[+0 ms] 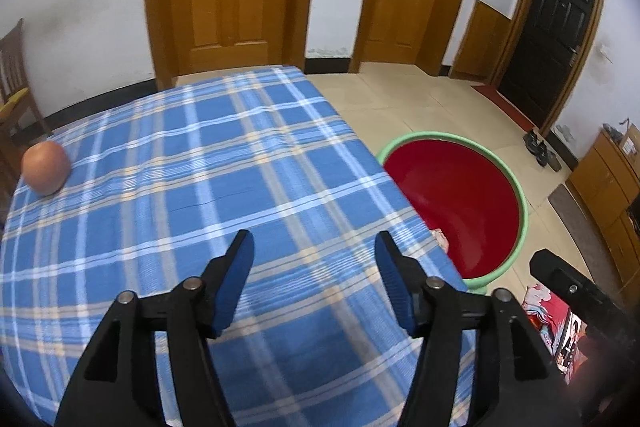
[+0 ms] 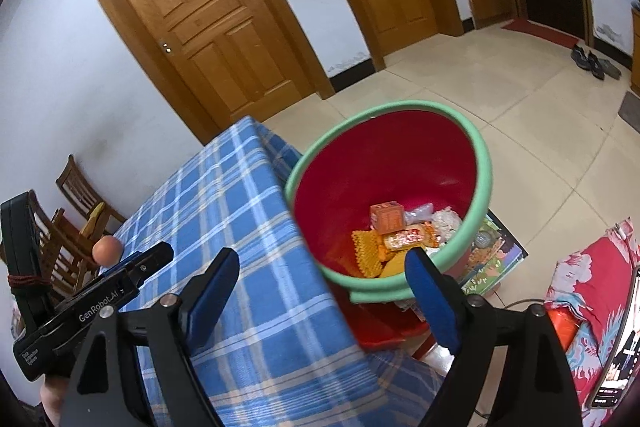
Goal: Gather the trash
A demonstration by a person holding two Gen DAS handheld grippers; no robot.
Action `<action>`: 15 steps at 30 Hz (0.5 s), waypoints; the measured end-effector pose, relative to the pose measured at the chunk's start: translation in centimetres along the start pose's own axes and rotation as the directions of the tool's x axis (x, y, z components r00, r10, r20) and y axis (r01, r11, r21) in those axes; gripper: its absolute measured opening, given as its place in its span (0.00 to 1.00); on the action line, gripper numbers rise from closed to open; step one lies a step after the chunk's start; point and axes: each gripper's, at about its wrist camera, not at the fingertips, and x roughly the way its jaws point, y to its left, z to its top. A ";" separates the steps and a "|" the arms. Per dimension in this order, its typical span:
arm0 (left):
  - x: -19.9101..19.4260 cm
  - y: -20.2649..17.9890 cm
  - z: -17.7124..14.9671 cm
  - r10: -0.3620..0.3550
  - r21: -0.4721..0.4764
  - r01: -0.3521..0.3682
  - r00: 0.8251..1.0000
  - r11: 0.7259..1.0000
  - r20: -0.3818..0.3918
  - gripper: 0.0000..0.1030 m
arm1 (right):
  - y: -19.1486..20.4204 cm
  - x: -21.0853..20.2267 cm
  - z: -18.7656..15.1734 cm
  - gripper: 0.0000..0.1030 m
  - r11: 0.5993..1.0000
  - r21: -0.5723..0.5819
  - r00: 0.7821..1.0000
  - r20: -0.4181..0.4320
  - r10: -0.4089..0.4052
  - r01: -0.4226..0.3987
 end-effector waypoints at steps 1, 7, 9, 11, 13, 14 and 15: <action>-0.6 0.4 -0.2 0.008 -0.008 -0.008 1.000 1.000 0.009 0.65 | 0.4 -0.2 -0.1 0.87 1.000 -0.011 1.000 0.002 0.004 -0.004; -3.1 2.0 -0.9 0.065 -0.041 -0.063 0.996 0.997 0.055 0.70 | 2.6 -1.1 -0.9 0.90 0.998 -0.063 1.000 0.009 0.029 -0.028; -4.1 2.4 -1.2 0.084 -0.048 -0.081 0.994 0.996 0.070 0.70 | 3.2 -1.3 -1.2 0.90 0.996 -0.077 0.999 0.009 0.038 -0.037; -4.8 2.8 -1.6 0.099 -0.052 -0.095 0.992 0.994 0.079 0.72 | 4.0 -1.5 -1.6 0.90 0.994 -0.096 0.999 0.007 0.046 -0.045; -5.6 3.2 -2.0 0.112 -0.060 -0.107 0.990 0.992 0.091 0.72 | 4.8 -1.7 -2.0 0.92 0.992 -0.118 0.999 0.004 0.051 -0.051; -5.9 3.4 -2.2 0.117 -0.065 -0.111 0.989 0.992 0.095 0.72 | 5.0 -1.8 -2.1 0.93 0.991 -0.125 0.999 0.005 0.054 -0.053; -6.2 3.6 -2.4 0.120 -0.069 -0.114 0.988 0.991 0.098 0.72 | 5.4 -1.9 -2.3 0.94 0.989 -0.135 0.998 0.005 0.057 -0.056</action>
